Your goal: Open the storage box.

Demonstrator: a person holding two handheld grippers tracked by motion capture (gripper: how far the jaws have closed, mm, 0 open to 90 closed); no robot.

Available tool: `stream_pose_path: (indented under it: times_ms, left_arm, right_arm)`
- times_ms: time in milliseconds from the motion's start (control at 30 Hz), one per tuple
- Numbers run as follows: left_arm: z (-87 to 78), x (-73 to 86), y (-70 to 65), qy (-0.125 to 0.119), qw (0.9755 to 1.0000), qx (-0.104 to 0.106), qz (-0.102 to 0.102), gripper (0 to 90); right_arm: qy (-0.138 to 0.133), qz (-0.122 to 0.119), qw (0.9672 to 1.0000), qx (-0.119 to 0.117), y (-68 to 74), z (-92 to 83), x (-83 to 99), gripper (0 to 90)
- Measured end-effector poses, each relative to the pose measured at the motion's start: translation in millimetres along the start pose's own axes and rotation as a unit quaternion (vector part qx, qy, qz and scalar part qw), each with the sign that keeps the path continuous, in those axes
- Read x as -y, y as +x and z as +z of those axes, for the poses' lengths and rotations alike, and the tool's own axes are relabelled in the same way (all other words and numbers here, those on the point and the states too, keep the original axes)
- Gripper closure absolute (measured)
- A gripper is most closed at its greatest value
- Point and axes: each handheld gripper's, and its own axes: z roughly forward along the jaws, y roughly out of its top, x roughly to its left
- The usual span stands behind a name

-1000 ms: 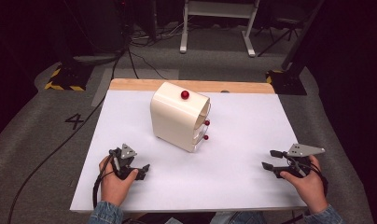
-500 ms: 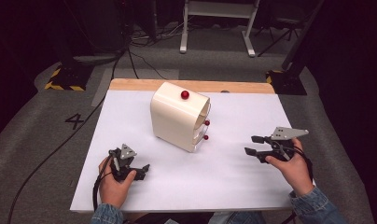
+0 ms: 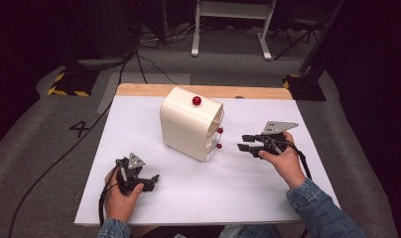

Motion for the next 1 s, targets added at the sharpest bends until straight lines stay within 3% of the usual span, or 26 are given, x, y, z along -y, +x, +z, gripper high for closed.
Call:
stream_pose_path:
  times_ms: [233, 467, 1000]
  left_arm:
    - [-0.2, -0.3, 0.2, 0.003, 1.0, 0.0, 0.0, 10.3]
    - [-0.2, -0.4, 0.4, 0.003, 1.0, 0.001, 0.0, 10.3]
    - [-0.1, -0.5, 0.3, 0.003, 1.0, 0.001, -0.001, 10.2]
  right_arm:
    - [-0.008, 0.002, 0.9997, -0.023, -2.1, 27.4, 3.9, 60.3]
    - [0.001, -0.004, 0.9991, -0.041, 3.6, 52.9, 8.6, 65.9]
    - [0.008, -0.013, 0.9989, -0.044, 7.7, 77.7, 10.1, 73.1]
